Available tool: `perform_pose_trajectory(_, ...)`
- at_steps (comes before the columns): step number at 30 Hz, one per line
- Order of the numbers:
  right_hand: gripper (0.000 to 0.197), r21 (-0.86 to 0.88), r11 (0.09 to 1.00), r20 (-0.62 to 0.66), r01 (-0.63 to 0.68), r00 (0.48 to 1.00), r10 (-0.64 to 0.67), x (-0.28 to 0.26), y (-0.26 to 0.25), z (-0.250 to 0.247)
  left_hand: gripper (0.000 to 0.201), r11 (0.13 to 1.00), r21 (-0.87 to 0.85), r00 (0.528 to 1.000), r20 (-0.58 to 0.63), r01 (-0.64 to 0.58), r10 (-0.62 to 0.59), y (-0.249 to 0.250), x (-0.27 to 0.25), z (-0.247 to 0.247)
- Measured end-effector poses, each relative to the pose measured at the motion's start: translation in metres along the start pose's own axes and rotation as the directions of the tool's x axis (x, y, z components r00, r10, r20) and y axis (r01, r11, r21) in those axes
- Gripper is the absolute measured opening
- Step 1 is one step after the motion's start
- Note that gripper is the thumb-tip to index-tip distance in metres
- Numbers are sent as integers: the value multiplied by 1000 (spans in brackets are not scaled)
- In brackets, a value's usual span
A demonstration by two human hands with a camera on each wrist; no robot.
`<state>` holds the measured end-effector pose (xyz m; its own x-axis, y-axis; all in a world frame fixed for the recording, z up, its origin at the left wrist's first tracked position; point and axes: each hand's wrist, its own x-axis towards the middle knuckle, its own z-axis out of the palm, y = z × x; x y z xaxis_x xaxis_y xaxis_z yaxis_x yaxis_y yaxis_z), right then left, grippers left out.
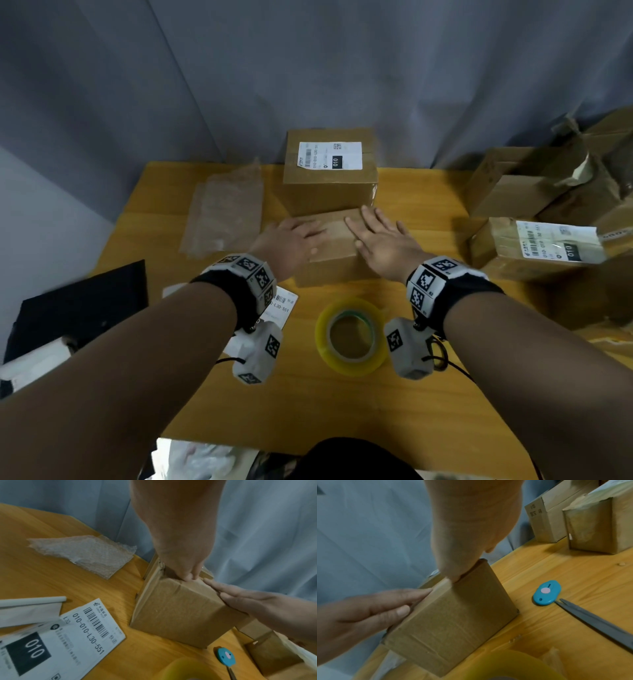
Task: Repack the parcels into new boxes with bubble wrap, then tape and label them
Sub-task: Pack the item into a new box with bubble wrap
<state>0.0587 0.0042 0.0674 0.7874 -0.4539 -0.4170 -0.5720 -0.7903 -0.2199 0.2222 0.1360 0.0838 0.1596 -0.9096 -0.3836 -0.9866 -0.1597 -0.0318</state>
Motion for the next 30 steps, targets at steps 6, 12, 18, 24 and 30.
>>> perform_pose_trajectory(6, 80, -99, 995, 51, 17, 999, -12, 6, 5, 6, 80, 999, -40, 994, 108, 10, -6, 3, 5, 21)
perform_pose_trajectory(12, 82, 46, 999, -45, -8, 999, 10, 4, 4, 14, 72, 993, -100, 998, 39, 62, -59, 15, 21, 25)
perform_pose_trajectory(18, 81, -95, 991, -26, -91, 996, 89, -6, 13, 5, 67, 996, -31, 996, 34, 78, -77, 18, 31, 17)
perform_pose_trajectory(24, 77, 405, 902, -202, -150, 947, 249, -32, 10, 12, 71, 992, -39, 992, -13, 124, -124, 34, 19, -6)
perform_pose_trajectory(30, 73, 476, 863, -249, -168, 916, 316, -46, 19, 23, 52, 949, 103, 853, -417, -297, 312, 57, 3, -1)
